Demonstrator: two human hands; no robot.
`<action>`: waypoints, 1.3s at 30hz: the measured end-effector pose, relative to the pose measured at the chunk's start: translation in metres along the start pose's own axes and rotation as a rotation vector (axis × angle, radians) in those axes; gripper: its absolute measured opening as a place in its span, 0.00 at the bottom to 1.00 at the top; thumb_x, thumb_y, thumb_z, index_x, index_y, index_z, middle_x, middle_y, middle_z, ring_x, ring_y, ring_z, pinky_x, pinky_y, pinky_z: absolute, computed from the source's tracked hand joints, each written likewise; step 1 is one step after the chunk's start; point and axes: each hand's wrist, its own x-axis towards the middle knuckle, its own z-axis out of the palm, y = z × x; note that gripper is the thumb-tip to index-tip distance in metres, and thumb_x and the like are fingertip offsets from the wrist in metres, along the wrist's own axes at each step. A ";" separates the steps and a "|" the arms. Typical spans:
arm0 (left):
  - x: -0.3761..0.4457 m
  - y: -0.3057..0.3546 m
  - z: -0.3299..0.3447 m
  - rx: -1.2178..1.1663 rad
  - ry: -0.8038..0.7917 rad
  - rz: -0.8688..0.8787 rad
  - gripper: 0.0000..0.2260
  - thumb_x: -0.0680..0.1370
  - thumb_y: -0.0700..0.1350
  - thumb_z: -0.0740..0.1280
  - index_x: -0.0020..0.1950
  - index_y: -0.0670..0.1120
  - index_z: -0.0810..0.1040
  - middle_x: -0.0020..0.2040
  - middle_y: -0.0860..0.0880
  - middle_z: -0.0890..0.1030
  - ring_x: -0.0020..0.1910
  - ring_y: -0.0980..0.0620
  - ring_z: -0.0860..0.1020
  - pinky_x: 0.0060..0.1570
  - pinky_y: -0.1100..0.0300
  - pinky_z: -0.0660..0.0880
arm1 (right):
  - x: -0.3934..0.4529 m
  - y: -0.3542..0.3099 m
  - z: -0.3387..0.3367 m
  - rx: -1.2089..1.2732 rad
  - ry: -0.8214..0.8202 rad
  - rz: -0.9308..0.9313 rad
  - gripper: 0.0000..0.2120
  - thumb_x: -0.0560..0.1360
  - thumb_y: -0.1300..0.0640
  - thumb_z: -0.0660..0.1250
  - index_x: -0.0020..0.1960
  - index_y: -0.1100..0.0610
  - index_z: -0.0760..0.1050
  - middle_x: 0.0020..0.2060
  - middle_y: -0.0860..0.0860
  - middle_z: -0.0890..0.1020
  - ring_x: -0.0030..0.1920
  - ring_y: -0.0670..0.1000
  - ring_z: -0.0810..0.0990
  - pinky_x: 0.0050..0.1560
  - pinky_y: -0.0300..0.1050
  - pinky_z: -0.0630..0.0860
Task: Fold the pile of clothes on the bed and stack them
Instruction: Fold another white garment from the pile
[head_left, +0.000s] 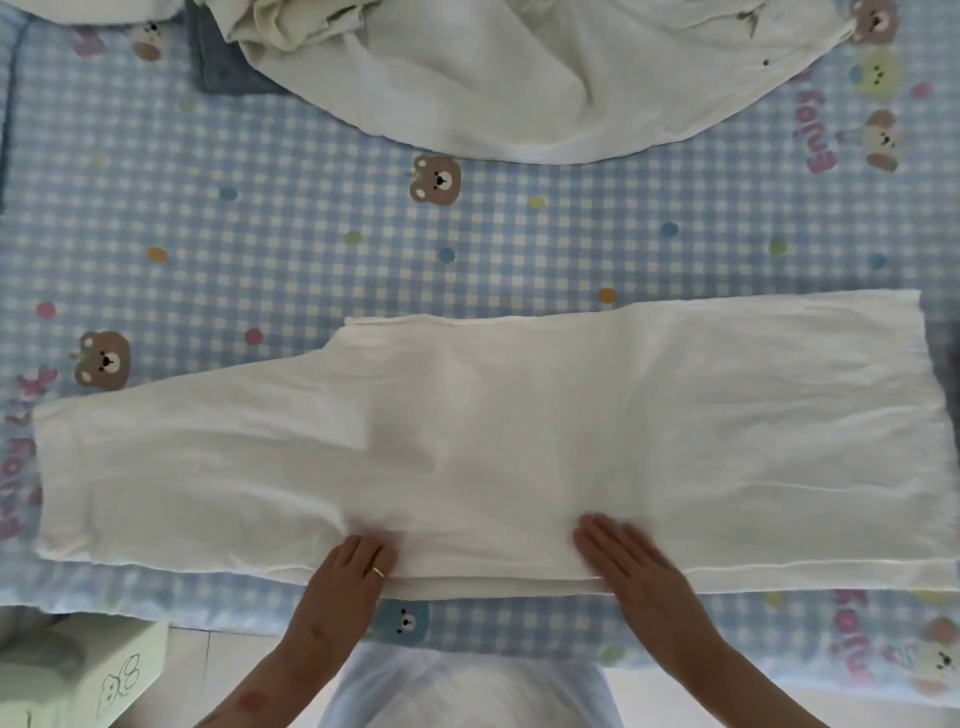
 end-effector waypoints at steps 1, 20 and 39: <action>-0.002 -0.001 0.002 0.003 0.021 0.016 0.20 0.53 0.31 0.68 0.44 0.43 0.77 0.43 0.47 0.77 0.42 0.50 0.67 0.40 0.61 0.72 | 0.000 0.010 -0.004 -0.009 0.007 0.080 0.35 0.60 0.70 0.52 0.66 0.59 0.73 0.66 0.53 0.74 0.69 0.52 0.69 0.72 0.46 0.55; 0.064 0.070 0.010 -0.234 0.035 0.096 0.17 0.81 0.51 0.46 0.68 0.62 0.60 0.69 0.69 0.61 0.66 0.75 0.58 0.64 0.74 0.56 | -0.108 0.155 -0.053 0.010 0.040 0.461 0.37 0.64 0.71 0.53 0.74 0.58 0.61 0.73 0.53 0.62 0.72 0.54 0.64 0.69 0.43 0.62; 0.340 0.218 0.029 0.152 0.093 0.140 0.30 0.80 0.58 0.49 0.75 0.39 0.58 0.76 0.39 0.54 0.75 0.40 0.57 0.70 0.45 0.52 | 0.010 0.273 -0.065 -0.059 0.382 0.812 0.27 0.80 0.52 0.45 0.73 0.67 0.60 0.73 0.63 0.62 0.73 0.61 0.62 0.70 0.60 0.61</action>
